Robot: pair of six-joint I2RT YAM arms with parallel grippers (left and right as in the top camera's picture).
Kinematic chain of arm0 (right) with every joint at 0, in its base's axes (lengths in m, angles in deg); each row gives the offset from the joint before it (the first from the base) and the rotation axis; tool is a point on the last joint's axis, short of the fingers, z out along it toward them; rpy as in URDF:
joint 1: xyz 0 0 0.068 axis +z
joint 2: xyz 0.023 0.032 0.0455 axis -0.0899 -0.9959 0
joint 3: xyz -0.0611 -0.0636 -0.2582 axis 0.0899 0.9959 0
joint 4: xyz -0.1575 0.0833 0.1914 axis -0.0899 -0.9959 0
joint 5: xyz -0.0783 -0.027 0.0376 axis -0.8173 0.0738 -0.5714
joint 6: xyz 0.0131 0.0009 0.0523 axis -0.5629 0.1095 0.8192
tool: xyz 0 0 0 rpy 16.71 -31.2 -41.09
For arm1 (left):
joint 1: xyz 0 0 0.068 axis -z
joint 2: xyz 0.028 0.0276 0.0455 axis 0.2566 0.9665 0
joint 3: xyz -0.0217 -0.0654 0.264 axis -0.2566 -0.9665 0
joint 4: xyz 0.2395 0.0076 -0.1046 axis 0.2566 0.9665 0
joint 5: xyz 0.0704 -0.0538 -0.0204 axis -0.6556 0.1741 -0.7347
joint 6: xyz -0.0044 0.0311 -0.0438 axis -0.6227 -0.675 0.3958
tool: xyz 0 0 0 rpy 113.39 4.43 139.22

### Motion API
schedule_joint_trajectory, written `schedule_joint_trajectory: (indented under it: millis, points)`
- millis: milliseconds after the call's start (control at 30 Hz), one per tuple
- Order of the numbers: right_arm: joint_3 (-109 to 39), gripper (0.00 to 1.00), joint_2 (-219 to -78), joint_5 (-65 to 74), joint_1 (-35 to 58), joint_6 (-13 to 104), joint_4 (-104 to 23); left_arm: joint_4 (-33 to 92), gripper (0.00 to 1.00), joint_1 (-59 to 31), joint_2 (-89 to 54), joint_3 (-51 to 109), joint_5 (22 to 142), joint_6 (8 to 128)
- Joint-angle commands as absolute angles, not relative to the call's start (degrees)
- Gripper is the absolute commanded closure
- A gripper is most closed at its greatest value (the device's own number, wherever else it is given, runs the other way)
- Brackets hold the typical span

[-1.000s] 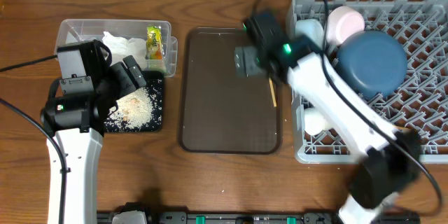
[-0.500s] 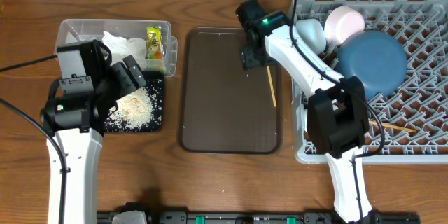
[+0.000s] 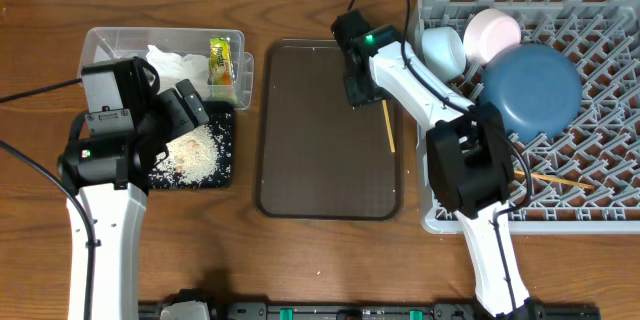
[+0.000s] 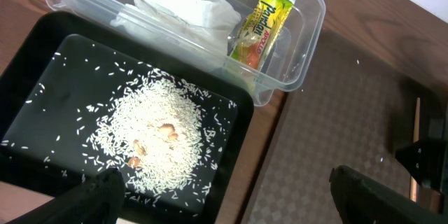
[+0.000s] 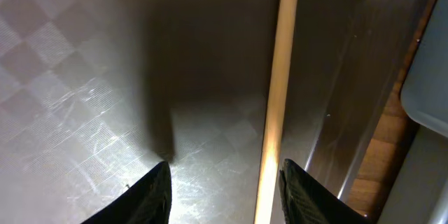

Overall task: Sort waste into correct bins and load items into the dishwasher rack
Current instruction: 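Reach the right gripper back to the tray and grasp the second chopstick, then carry the second chopstick into the rack and lay it down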

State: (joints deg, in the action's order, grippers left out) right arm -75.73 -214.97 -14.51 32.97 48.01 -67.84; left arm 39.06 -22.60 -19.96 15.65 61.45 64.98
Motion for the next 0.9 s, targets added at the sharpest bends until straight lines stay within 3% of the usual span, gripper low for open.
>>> schedule_joint_trajectory:
  millis: [0, 200, 333, 433, 633, 800, 867]
  points:
    - [-75.6, 0.51, -216.3, -15.3, 32.0, 50.9, -67.8, 39.2, 0.04, -22.8, -19.9, 16.7, 61.1, 64.5]
    - [-75.6, 0.55, -217.7, -15.3, 32.0, 50.9, -68.7, 39.2, 0.04, -22.8, -19.9, 16.7, 61.1, 64.5]
    - [-75.6, 0.62, -218.2, -15.1, 32.0, 50.9, -69.6, 39.2, 0.04, -22.8, -19.9, 16.7, 61.1, 64.5]
    - [-75.6, 0.75, -218.2, -14.9, 32.0, 51.0, -70.9, 39.2, 0.04, -22.8, -19.9, 16.7, 61.1, 64.5]
    - [-75.6, 0.78, -218.2, -10.1, 32.4, 50.9, -74.5, 39.2, 0.04, -22.8, -19.9, 16.7, 61.1, 64.5]
    - [-75.6, 0.99, -218.2, -5.3, 32.8, 50.9, -78.5, 39.2, 0.04, -22.8, -19.9, 16.7, 61.1, 64.5]
    - [-75.6, 0.99, -218.2, -5.2, 33.4, 50.9, -79.6, 39.2, 0.04, -22.8, -19.9, 16.7, 61.1, 64.5]
